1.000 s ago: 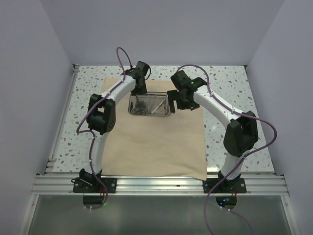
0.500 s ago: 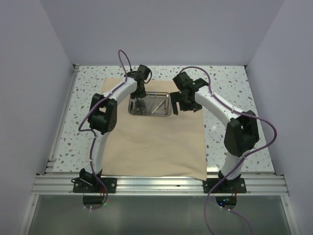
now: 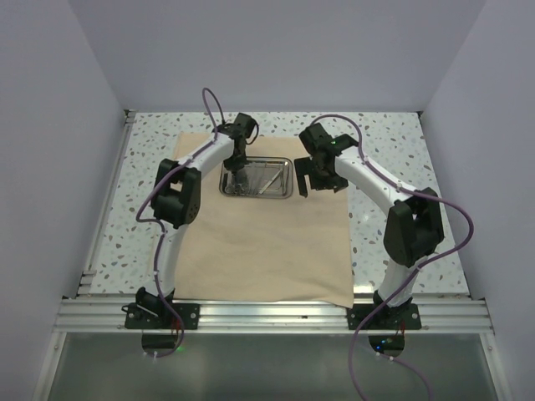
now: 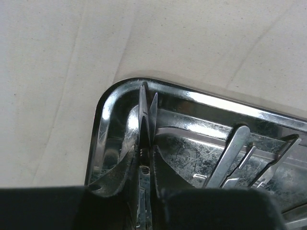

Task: Open and lay out the surgical kit
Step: Pick up the medical item from the container, then place the medical item in the surgical kit.

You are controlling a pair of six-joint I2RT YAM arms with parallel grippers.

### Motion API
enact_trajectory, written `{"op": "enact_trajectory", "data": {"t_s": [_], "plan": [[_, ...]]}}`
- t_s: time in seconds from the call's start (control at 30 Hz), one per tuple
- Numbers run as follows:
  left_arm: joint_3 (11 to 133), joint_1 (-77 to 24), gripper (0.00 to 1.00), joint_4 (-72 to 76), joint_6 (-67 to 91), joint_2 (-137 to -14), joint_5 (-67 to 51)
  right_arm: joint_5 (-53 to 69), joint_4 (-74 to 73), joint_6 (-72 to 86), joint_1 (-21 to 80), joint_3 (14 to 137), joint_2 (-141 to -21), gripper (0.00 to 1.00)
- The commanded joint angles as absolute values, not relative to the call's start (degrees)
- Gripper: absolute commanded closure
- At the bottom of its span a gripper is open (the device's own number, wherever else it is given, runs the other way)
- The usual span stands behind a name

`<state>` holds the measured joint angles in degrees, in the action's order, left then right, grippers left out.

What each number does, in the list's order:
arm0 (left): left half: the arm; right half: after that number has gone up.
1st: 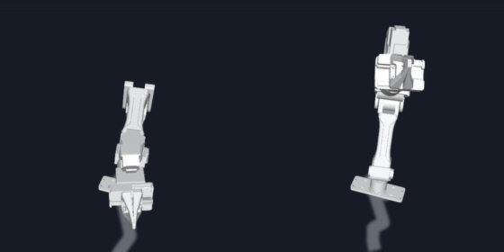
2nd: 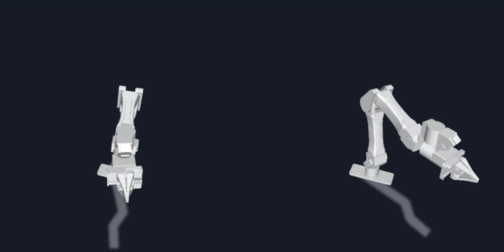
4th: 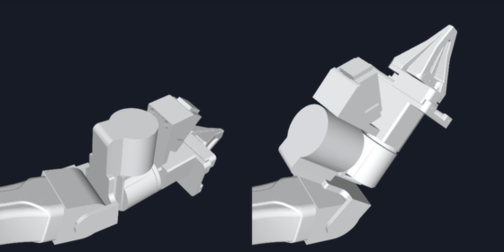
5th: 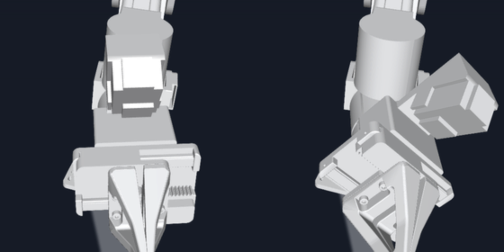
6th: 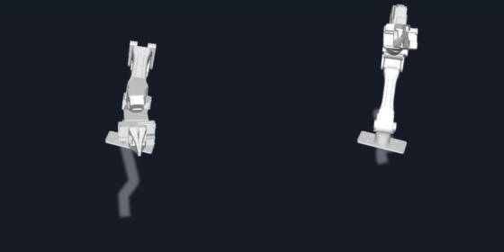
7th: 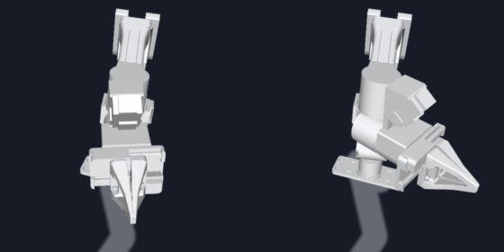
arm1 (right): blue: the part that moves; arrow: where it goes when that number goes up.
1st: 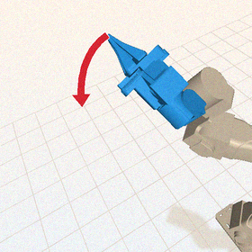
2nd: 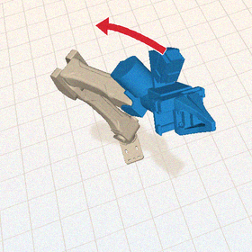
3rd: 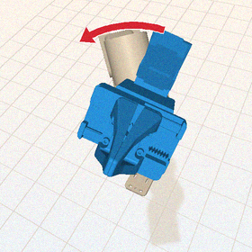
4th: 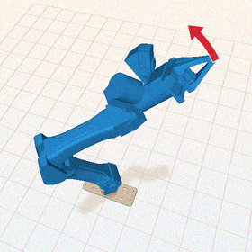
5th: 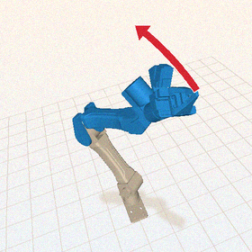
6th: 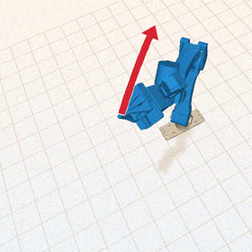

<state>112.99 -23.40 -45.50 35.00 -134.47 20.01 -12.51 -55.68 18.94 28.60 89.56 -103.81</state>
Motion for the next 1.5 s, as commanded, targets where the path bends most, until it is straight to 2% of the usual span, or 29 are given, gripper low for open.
{"op": "enact_trajectory", "data": {"t_s": [0.0,0.07,0.53,0.7,1.03,1.13,1.23,1.27,1.37,1.47], "plan": [[113.0,-22.7,0.91,-44.7,35.8,-134.9,20.5,-12.7,-55.0,17.6,28.1,89.6,-102.1,0.09],[113.2,-22.7,1.0,-45.1,35.8,-134.4,20.8,-12.6,-55.0,17.6,28.0,89.7,-102.4,0.09],[122.3,-22.7,1.0,-50.1,35.6,-131.1,22.0,-9.8,-54.8,18.2,28.1,91.3,-102.4,0.09],[121.7,-22.7,0.96,-51.1,35.2,-130.5,22.6,-7.0,-53.8,18.8,28.0,90.5,-102.3,0.09],[116.7,-23.5,1.0,-50.7,34.6,-125.4,22.1,-4.7,-53.4,19.3,28.0,90.7,-102.3,0.1],[113.7,-24.0,1.0,-50.5,34.5,-121.6,21.8,-5.5,-53.2,19.2,28.0,90.3,-101.4,0.09],[107.7,-24.6,1.0,-50.2,35.0,-116.4,20.8,-7.2,-53.3,19.3,28.0,89.6,-100.0,0.01],[106.0,-25.6,1.0,-49.7,35.3,-113.1,20.4,-7.7,-53.4,19.5,28.0,89.3,-99.6,0.02],[97.1,-28.3,1.0,-48.0,37.3,-105.9,20.0,-9.0,-54.3,20.0,28.0,88.2,-97.4,0.02],[85.7,-35.5,1.0,-45.4,41.5,-98.4,19.3,-9.3,-55.0,22.0,28.0,86.3,-94.6,0.02]]}}
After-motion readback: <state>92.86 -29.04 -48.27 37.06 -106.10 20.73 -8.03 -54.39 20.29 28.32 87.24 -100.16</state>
